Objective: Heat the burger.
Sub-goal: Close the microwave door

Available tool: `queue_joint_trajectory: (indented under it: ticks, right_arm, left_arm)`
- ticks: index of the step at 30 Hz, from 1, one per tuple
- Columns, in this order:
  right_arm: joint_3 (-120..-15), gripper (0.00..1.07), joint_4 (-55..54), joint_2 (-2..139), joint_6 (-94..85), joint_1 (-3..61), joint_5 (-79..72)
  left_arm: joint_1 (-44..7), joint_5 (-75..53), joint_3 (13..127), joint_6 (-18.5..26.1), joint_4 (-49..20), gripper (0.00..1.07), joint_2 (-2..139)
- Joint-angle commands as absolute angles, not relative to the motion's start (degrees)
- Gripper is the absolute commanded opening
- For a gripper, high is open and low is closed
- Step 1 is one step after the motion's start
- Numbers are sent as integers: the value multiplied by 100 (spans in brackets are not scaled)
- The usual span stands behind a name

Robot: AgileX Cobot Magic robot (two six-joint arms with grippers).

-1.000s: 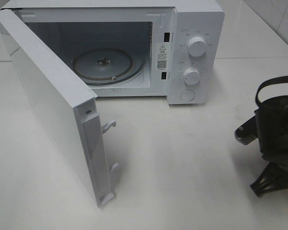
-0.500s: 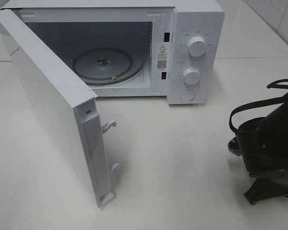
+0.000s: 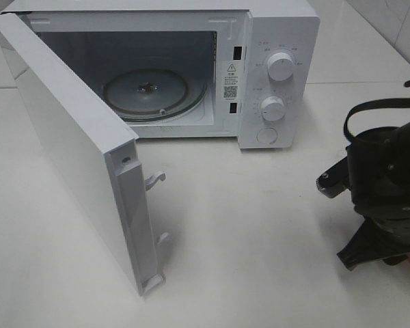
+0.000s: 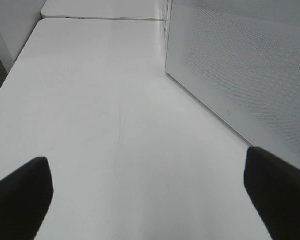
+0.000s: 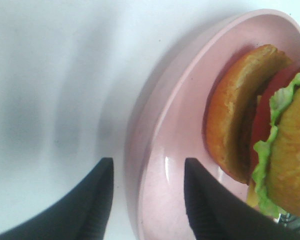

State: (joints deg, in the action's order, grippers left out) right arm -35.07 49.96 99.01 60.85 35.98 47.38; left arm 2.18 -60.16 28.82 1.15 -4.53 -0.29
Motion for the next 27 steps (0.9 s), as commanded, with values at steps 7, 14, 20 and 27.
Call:
queue_joint_trajectory:
  ticks: [7, 14, 20, 27]
  right_arm:
    - [-3524, 50, 3913, 8566, 4607, 3570, 4670]
    - [-3524, 64, 3157, 7609, 3581, 3570, 4486]
    - [-3524, 75, 2343, 6583, 2664, 3570, 4538]
    - [-3524, 75, 1558, 5735, 1948, 3570, 4589]
  left_arm:
    - [235, -5947, 2865, 120, -435, 95, -138]
    - [235, -5947, 2865, 120, -435, 95, -138]
    - [235, -5947, 2865, 120, -435, 95, -138]
    - [235, -5947, 2865, 120, -435, 95, -138]
